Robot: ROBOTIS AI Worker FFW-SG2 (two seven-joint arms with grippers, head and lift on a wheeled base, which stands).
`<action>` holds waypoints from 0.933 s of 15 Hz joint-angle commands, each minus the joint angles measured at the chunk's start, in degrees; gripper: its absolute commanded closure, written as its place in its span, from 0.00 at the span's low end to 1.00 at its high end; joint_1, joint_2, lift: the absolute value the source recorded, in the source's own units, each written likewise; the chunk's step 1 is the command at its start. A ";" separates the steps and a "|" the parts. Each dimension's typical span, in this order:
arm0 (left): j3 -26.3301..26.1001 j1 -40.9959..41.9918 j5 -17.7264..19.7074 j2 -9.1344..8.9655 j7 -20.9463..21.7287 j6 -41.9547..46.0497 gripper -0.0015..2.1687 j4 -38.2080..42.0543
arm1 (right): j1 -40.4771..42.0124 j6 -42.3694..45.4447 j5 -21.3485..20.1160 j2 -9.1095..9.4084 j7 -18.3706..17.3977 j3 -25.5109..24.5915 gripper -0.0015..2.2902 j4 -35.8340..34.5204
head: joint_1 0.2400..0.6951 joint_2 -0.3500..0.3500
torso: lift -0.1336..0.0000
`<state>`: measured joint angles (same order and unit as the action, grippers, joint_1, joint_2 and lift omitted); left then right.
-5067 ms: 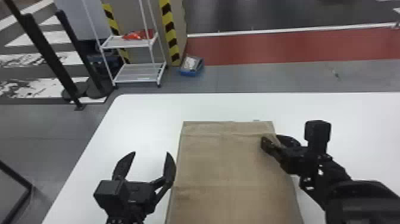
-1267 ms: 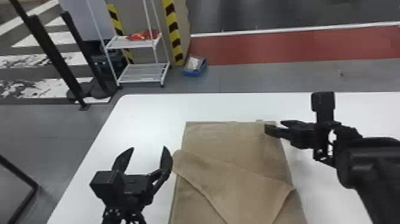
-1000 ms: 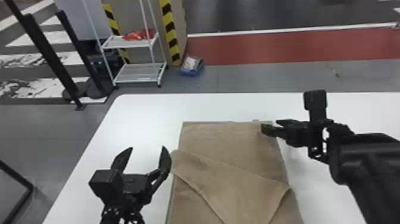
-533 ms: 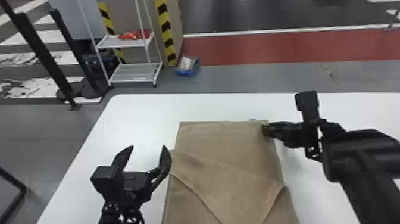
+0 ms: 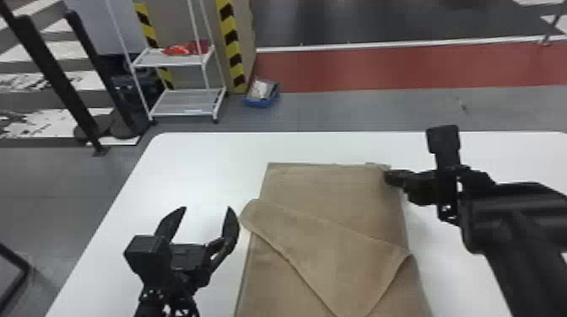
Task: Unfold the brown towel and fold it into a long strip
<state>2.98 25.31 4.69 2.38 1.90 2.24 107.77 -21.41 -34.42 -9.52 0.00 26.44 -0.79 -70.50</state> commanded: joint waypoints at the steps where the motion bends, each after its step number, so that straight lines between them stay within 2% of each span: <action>1: 0.01 -0.17 -0.04 0.26 3.82 -0.62 0.03 -0.01 | 2.16 -3.86 0.47 0.05 0.02 -6.94 0.76 -5.97 | 1.00 0.64 | 0.08; 3: 0.01 -1.05 -0.48 0.52 12.61 -2.55 0.03 -0.28 | 7.35 -9.49 0.82 0.05 0.02 -13.01 0.76 -15.37 | 1.00 0.57 | 0.08; 5: -0.70 -2.11 -0.91 0.61 22.01 -3.96 0.03 -0.28 | 13.94 -11.95 2.40 0.05 0.02 -16.44 0.76 -24.34 | 1.00 0.48 | 0.08; 6: -2.19 -2.63 -1.79 0.61 25.61 -4.13 0.03 -0.28 | 17.02 -12.65 3.46 0.05 0.02 -17.23 0.76 -28.12 | 1.00 0.37 | 0.08; 8: -5.27 -3.34 -3.55 0.52 29.57 -5.89 0.04 0.25 | 24.22 -12.65 4.07 0.05 -1.56 -17.75 0.76 -34.71 | 1.00 0.28 | 0.08; 10: -7.38 -3.69 -5.48 0.52 33.17 -8.88 0.05 1.04 | 30.73 -12.48 8.47 0.05 -3.76 -18.37 0.76 -39.72 | 1.00 0.18 | 0.08; 11: -7.99 -3.60 -7.51 0.61 35.63 -9.23 0.06 1.39 | 33.89 -11.60 11.19 0.05 -4.64 -19.07 0.76 -41.92 | 1.00 0.11 | 0.08; 14: -8.26 -3.51 -8.12 0.61 40.82 -13.62 0.08 2.45 | 39.52 -10.19 15.85 0.05 -4.64 -20.65 0.76 -47.45 | 1.00 0.00 | 0.08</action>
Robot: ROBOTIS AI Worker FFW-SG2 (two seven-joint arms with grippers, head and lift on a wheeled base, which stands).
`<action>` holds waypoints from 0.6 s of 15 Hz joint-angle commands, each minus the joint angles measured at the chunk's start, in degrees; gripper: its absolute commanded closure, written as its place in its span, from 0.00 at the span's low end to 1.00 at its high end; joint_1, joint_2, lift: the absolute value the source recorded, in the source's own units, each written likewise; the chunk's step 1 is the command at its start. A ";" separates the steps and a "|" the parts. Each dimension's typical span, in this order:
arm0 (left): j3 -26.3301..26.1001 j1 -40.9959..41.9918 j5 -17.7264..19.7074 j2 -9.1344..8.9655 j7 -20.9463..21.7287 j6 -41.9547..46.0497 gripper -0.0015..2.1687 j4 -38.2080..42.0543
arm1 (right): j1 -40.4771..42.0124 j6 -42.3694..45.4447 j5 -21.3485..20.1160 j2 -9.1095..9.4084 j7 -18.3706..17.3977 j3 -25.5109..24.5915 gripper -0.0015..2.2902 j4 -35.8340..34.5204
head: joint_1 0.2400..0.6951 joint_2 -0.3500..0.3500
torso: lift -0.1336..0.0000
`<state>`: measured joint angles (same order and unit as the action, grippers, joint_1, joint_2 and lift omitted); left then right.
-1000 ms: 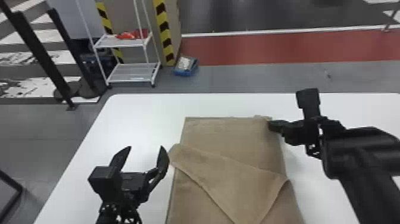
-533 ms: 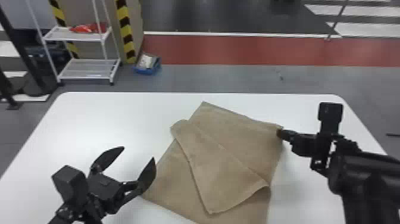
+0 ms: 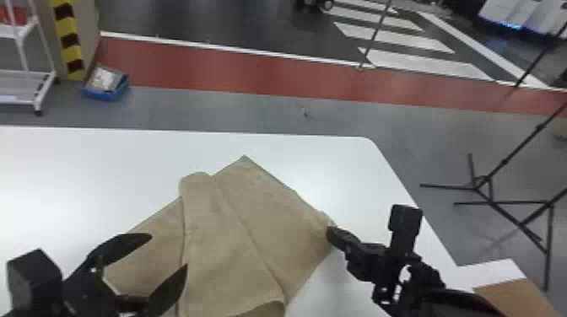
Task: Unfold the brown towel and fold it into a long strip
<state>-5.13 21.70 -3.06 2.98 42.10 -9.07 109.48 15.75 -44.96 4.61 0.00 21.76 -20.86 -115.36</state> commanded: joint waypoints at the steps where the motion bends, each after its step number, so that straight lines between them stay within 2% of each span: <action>1: -0.14 0.18 -0.54 0.00 2.11 -4.42 0.10 1.44 | 2.98 0.35 2.07 0.05 0.03 -0.67 0.76 -3.91 | 1.00 0.00 | 0.08; 2: -0.32 0.27 -0.80 0.00 3.61 -7.41 0.10 2.41 | 3.33 0.17 2.07 0.05 0.03 -0.67 0.76 -4.96 | 1.00 0.00 | 0.08; 5: -2.69 0.18 -5.64 0.00 6.07 -15.15 0.10 4.60 | 3.77 -1.23 3.12 0.05 0.03 -0.41 0.76 -6.72 | 1.00 0.00 | 0.08; 7: -3.92 0.01 -8.63 -0.17 6.24 -19.54 0.10 4.60 | 3.77 -1.76 3.12 0.05 0.03 0.03 0.76 -7.51 | 1.00 0.00 | 0.08; 9: -4.27 -0.08 -9.68 -0.44 6.33 -22.88 0.13 4.60 | 3.77 -1.58 3.30 0.05 0.03 0.30 0.76 -7.60 | 1.00 0.00 | 0.08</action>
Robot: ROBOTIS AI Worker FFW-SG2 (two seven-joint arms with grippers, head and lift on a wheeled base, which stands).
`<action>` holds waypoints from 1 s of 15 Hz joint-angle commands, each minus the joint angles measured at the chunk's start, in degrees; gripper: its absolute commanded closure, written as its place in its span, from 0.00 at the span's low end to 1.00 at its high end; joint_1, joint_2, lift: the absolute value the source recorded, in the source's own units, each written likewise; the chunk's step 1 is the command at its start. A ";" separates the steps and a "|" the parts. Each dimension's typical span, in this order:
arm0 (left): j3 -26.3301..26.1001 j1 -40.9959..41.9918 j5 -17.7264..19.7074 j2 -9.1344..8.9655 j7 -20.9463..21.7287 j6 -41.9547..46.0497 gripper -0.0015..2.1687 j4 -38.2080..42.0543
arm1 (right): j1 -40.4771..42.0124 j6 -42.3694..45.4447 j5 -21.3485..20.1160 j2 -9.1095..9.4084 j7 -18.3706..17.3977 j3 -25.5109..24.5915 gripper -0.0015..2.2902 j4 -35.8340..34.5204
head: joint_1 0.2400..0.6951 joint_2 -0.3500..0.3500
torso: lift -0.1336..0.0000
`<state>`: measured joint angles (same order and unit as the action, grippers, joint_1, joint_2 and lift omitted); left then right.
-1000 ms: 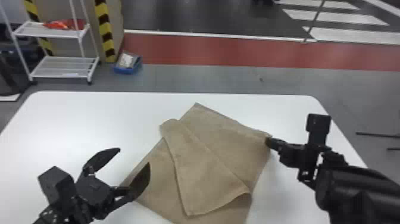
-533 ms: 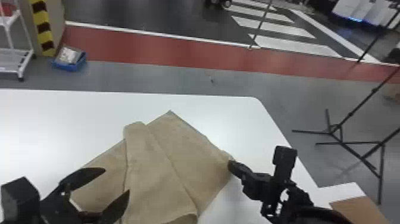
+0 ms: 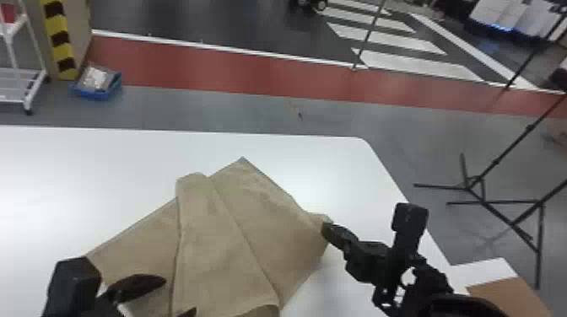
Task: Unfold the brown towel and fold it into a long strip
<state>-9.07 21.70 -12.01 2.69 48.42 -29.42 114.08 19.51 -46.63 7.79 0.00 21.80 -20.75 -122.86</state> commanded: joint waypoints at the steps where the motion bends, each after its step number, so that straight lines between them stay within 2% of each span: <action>1: -0.33 -0.17 -1.00 -0.14 0.00 -3.41 0.14 0.00 | 0.00 0.08 0.47 0.05 0.09 0.27 0.76 -0.10 | 1.00 0.00 | 0.08; 2: -0.25 -0.17 -1.70 -0.14 0.00 -3.41 0.14 0.00 | 0.00 0.08 0.47 0.05 0.18 0.44 0.76 -0.10 | 1.00 0.00 | 0.08; 7: -0.16 -0.17 -1.96 -0.14 2.64 -1.12 0.32 0.09 | 0.00 0.08 1.00 0.05 0.09 0.27 0.76 -0.01 | 1.00 0.00 | 0.08; 10: -0.60 -0.17 -1.70 -0.22 4.31 0.63 0.32 0.17 | 0.00 0.08 1.52 0.05 0.09 0.00 0.76 -0.01 | 1.00 0.00 | 0.08; 15: -1.65 -0.17 -2.05 -0.22 4.05 2.92 0.32 0.17 | 0.44 0.08 2.84 0.05 0.09 0.00 0.76 -0.36 | 1.00 0.00 | 0.08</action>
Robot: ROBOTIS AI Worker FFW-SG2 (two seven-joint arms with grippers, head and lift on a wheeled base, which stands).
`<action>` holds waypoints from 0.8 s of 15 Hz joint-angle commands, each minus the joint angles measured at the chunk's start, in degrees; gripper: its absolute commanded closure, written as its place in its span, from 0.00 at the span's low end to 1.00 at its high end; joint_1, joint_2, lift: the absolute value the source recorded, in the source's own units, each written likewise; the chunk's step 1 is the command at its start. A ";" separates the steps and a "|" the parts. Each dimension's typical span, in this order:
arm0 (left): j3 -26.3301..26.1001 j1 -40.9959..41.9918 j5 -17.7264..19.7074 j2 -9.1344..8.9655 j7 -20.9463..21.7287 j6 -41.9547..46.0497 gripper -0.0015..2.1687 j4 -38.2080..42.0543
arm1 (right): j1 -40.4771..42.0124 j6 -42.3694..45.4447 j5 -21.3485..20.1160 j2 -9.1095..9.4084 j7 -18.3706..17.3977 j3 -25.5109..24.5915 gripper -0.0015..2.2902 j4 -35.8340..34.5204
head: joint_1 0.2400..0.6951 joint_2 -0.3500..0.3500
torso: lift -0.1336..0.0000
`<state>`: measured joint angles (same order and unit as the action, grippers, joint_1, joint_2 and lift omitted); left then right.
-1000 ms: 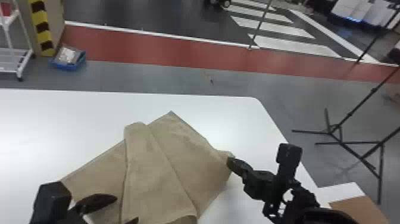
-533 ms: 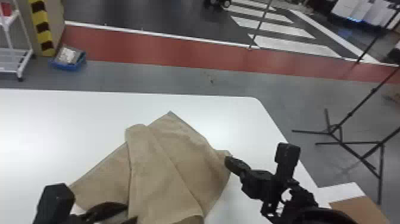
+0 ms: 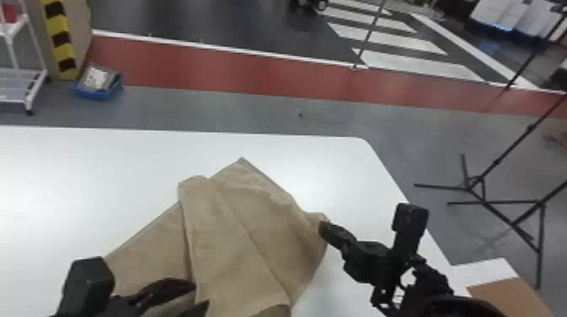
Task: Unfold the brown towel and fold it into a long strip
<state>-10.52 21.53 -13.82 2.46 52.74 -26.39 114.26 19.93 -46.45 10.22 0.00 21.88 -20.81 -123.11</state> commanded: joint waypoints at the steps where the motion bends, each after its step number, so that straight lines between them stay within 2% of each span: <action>1: -0.11 0.00 -0.86 0.00 -0.44 -0.64 0.32 -0.18 | 0.02 0.08 0.41 0.05 0.01 0.33 0.76 -0.11 | 1.00 0.00 | 0.08; 4: -0.02 0.00 -5.34 -0.18 -1.67 -1.87 0.33 -0.53 | -0.15 -0.09 1.03 0.05 0.36 0.86 0.76 -0.20 | 1.00 0.00 | 0.08; 6: 0.68 -0.09 -6.57 -0.35 -4.40 -2.22 0.64 -1.06 | -0.15 -0.09 1.38 0.05 0.62 0.86 0.76 -0.64 | 1.00 0.00 | 0.08; 8: 2.61 -0.09 -5.69 -0.88 -5.72 -2.75 0.67 -0.71 | 0.37 -0.09 2.44 0.05 0.80 0.42 0.76 -1.51 | 1.00 0.00 | 0.08; 9: 3.93 -0.09 -5.16 -1.32 -6.86 -2.75 0.80 -0.09 | 0.55 -0.09 2.52 0.05 0.88 0.16 0.76 -1.87 | 1.00 0.00 | 0.08; 10: 5.16 -0.09 -4.72 -1.76 -8.26 -2.75 0.86 0.70 | 0.81 -0.09 2.96 0.05 0.88 -0.02 0.76 -2.04 | 1.00 0.01 | 0.08; 12: 9.12 -0.61 -3.84 -2.61 -8.53 -2.75 0.87 2.28 | 0.81 -0.09 3.58 0.05 0.88 0.51 0.76 -2.13 | 1.00 0.04 | 0.08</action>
<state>-4.00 21.36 -18.32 0.34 44.16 -29.16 115.52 20.69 -46.55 13.38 0.00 22.77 -20.67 -125.12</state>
